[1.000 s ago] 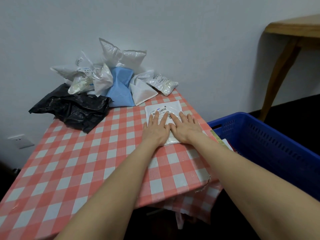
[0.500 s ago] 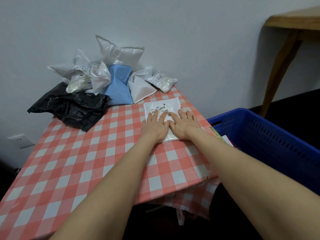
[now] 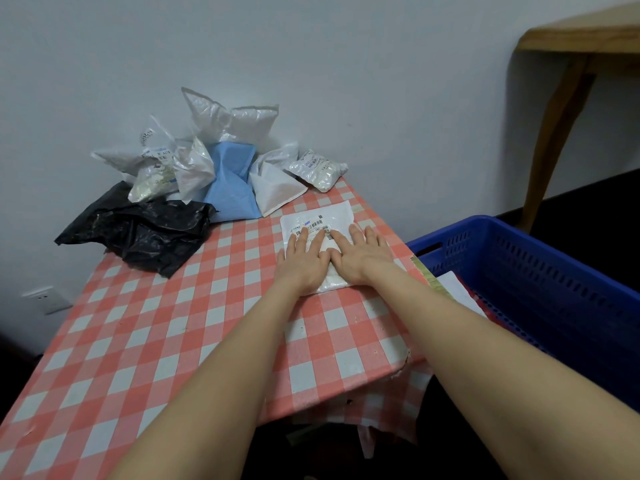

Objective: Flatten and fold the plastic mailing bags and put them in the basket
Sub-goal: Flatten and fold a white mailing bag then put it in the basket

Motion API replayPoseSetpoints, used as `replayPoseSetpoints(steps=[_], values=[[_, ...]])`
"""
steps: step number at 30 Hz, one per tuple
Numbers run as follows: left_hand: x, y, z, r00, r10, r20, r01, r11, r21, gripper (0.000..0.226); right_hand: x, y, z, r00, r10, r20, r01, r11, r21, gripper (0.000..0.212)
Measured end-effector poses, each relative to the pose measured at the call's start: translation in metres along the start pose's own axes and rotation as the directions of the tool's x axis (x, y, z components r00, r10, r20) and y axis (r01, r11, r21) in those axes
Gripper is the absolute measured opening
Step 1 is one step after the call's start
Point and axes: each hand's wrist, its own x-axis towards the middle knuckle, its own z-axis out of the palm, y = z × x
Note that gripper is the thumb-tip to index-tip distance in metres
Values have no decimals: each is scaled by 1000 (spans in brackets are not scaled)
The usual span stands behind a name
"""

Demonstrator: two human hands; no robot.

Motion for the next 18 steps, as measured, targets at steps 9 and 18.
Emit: replayPoseSetpoints(steps=[9, 18], values=[[6, -9, -18, 976, -67, -208, -26, 909, -416, 57, 2, 13, -24, 998, 6, -57, 25, 853, 521, 70], [1, -7, -45, 894, -448, 36, 383, 718, -582, 54, -1, 35, -41, 969, 234, -75, -118, 710, 694, 70]])
